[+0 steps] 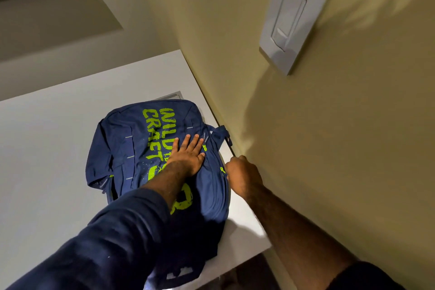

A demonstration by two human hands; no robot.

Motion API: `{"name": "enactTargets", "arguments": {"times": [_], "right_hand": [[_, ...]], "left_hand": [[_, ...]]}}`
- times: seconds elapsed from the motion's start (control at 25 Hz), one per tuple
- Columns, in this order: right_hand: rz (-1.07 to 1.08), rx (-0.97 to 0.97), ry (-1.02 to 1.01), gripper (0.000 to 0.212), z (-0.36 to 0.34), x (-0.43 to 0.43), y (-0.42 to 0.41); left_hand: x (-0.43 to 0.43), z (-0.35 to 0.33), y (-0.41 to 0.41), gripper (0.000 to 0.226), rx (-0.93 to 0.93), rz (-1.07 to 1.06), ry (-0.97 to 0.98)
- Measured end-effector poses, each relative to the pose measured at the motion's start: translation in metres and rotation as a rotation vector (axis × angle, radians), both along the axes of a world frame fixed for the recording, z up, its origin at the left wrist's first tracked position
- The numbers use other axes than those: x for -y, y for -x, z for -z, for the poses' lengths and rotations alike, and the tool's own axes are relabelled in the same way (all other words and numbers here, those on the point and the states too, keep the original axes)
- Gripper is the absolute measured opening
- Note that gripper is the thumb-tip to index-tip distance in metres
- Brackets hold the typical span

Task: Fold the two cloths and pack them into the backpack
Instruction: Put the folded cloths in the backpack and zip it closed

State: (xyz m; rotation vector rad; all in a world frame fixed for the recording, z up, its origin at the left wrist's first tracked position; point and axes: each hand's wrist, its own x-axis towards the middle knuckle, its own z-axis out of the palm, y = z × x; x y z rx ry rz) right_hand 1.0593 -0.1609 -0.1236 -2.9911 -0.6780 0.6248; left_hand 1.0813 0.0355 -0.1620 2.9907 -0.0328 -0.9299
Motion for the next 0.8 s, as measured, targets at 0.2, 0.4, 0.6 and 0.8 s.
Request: {"name": "enactTargets", "arguments": {"times": [0.2, 0.4, 0.6, 0.8], "right_hand": [[0.045, 0.025, -0.096, 0.023, 0.000, 0.018, 0.045], [0.205, 0.066, -0.101, 0.021, -0.003, 0.020, 0.064], [0.287, 0.160, -0.128, 0.024, -0.012, 0.011, 0.077], [0.320, 0.181, -0.109, 0.015, -0.006, 0.002, 0.101]], "left_hand": [[-0.001, 0.007, -0.003, 0.063, -0.010, -0.004, 0.010], [0.027, -0.028, 0.001, 0.052, 0.248, 0.434, 0.113], [0.054, -0.028, 0.025, 0.029, 0.353, 0.906, 0.090], [0.049, -0.024, 0.007, 0.025, 0.198, 0.804, 0.104]]}}
